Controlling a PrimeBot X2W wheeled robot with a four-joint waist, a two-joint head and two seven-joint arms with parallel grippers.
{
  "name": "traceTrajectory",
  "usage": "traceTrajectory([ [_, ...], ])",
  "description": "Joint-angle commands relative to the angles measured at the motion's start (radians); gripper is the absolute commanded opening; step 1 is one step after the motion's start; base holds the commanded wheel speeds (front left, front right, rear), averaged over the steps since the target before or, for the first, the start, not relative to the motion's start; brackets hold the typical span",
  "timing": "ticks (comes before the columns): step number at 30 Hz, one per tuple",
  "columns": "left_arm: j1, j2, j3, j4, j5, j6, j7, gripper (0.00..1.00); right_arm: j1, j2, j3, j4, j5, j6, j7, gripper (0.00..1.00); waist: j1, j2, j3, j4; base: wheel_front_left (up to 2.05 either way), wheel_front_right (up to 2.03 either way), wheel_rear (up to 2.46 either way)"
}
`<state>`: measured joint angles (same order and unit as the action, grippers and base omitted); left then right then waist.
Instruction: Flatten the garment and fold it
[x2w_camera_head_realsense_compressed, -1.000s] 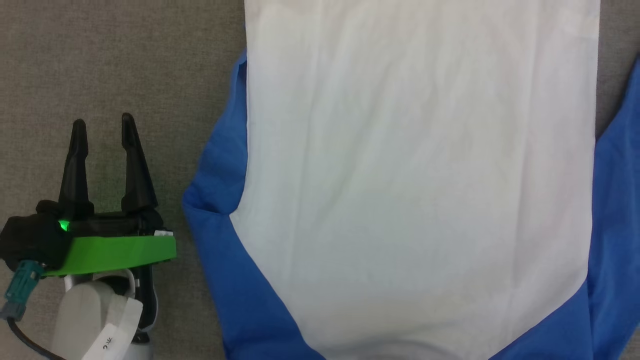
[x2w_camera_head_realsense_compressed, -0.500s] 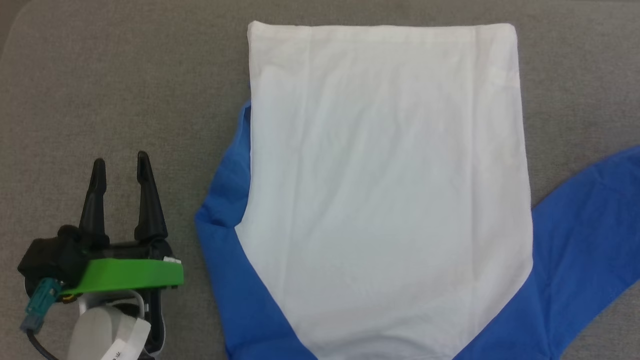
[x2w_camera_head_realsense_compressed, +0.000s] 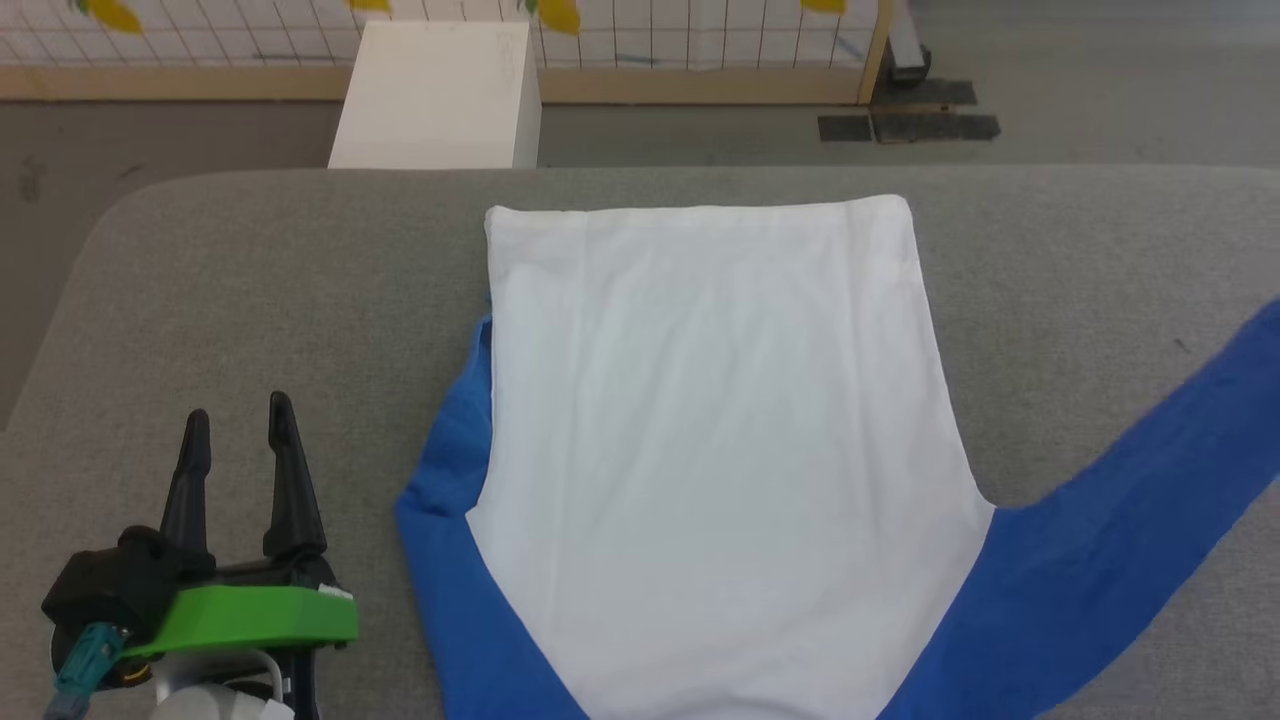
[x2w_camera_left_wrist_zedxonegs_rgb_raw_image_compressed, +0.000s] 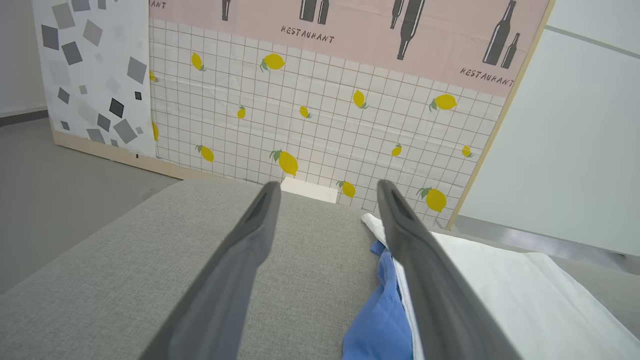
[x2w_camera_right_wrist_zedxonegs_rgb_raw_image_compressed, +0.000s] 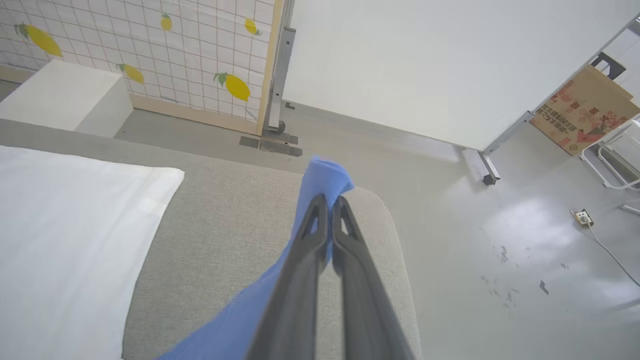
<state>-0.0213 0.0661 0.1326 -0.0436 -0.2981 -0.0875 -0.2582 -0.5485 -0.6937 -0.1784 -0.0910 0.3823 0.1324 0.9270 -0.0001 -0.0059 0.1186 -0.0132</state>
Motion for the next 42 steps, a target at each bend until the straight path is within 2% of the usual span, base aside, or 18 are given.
traceTrajectory([
  [1, 0.015, -0.004, 0.004, 0.001, -0.008, -0.005, -0.004, 1.00, -0.015, 0.020, 0.032, -0.026, 0.019, -0.002, 0.010, 0.00, 0.0001, 0.0059, -0.067, -0.014, 0.00, 0.00, 0.00],
  [5, 0.033, -0.005, 0.004, 0.003, -0.014, -0.006, -0.004, 1.00, -0.028, 0.072, 0.164, -0.082, 0.056, -0.002, 0.024, 0.00, 0.0001, 0.0059, -0.083, -0.008, 0.00, 0.00, 0.00],
  [10, 0.040, -0.007, 0.002, 0.005, -0.017, -0.008, -0.004, 1.00, -0.036, 0.175, 0.358, -0.092, 0.088, -0.002, -0.016, 0.00, 0.0001, 0.0059, -0.078, 0.006, 0.00, 0.00, 0.00],
  [17, 0.026, -0.007, -0.008, 0.021, -0.017, -0.012, -0.004, 1.00, -0.014, 0.339, 0.600, -0.038, 0.118, -0.002, -0.121, 0.00, 0.0001, 0.0059, -0.070, 0.050, 0.00, 0.00, 0.00],
  [21, 0.024, -0.008, -0.011, 0.030, -0.019, -0.013, -0.004, 1.00, 0.010, 0.409, 0.706, 0.023, 0.126, -0.002, -0.186, 0.00, 0.0001, 0.0059, -0.071, 0.077, 0.00, 0.00, 0.00],
  [28, 0.024, -0.010, -0.016, 0.036, -0.026, -0.016, -0.004, 1.00, 0.071, 0.494, 0.844, 0.166, 0.124, -0.002, -0.292, 0.00, 0.0001, 0.0059, -0.057, 0.115, 0.00, 0.00, 0.00],
  [39, 0.016, -0.013, -0.014, 0.027, -0.036, -0.014, -0.004, 1.00, 0.115, 0.589, 0.966, 0.413, 0.124, -0.002, -0.446, 0.00, 0.0001, 0.0059, 0.002, 0.119, 0.00, 0.00, 0.00],
  [40, 0.015, -0.014, -0.015, 0.027, -0.037, -0.014, -0.004, 1.00, 0.116, 0.595, 0.974, 0.424, 0.138, -0.002, -0.456, 0.28, 0.0001, 0.0059, 0.006, 0.119, 0.00, 0.00, 0.00],
  [41, 0.013, -0.014, -0.016, 0.028, -0.037, -0.014, -0.004, 1.00, 0.117, 0.602, 0.981, 0.433, 0.159, -0.002, -0.468, 1.00, 0.0001, 0.0059, 0.010, 0.119, 0.00, 0.00, 0.00],
  [42, 0.012, -0.014, -0.016, 0.029, -0.038, -0.014, -0.004, 1.00, 0.116, 0.606, 0.985, 0.437, 0.177, -0.002, -0.477, 1.00, 0.0001, 0.0059, 0.012, 0.118, 0.00, 0.00, 0.00],
])
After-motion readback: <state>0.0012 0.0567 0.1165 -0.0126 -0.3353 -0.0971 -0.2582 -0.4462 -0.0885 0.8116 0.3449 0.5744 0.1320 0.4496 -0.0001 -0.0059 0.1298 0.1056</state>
